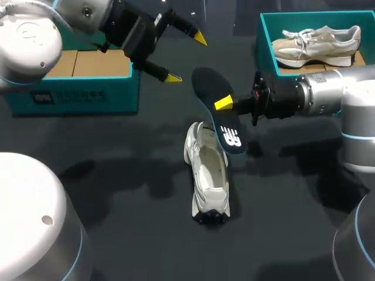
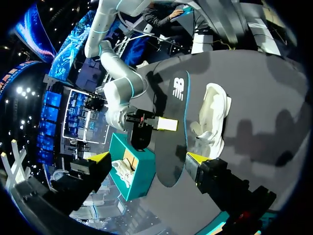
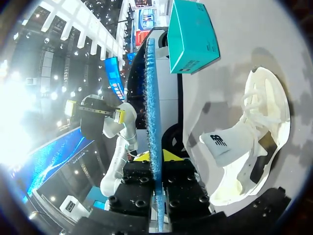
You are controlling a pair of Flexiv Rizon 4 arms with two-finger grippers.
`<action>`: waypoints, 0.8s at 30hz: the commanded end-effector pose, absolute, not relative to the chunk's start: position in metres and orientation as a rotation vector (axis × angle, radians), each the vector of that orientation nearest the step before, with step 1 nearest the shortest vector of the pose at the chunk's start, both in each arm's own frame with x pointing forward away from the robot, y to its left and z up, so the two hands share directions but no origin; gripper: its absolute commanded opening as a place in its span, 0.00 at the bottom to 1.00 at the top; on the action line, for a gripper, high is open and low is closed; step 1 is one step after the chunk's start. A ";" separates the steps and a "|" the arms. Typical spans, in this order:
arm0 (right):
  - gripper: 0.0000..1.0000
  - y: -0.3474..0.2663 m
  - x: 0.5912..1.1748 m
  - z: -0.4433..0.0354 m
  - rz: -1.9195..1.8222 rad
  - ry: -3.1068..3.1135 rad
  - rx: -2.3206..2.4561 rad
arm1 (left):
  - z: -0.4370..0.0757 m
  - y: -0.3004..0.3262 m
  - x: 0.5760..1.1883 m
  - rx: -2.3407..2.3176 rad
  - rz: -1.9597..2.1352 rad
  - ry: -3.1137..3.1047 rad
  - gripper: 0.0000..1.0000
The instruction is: Take the shoe out of the shoebox, open the shoe tongue, remove and reinsert the insole, then place the shoe into the shoebox
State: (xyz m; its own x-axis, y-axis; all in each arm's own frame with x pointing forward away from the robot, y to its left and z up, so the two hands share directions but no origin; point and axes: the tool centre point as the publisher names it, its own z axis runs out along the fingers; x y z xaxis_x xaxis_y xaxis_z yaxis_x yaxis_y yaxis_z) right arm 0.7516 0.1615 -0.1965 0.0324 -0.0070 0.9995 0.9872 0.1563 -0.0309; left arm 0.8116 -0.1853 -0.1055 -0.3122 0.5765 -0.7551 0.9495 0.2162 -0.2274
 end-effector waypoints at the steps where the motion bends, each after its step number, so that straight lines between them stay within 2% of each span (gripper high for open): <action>1: 0.00 0.162 0.751 -0.197 -1.076 -1.249 -1.104 | -0.092 -0.206 0.817 1.718 -0.650 2.241 1.00; 24: 0.00 0.162 0.751 -0.197 -1.076 -1.249 -1.104 | -0.088 -0.246 0.837 1.949 -0.184 2.679 1.00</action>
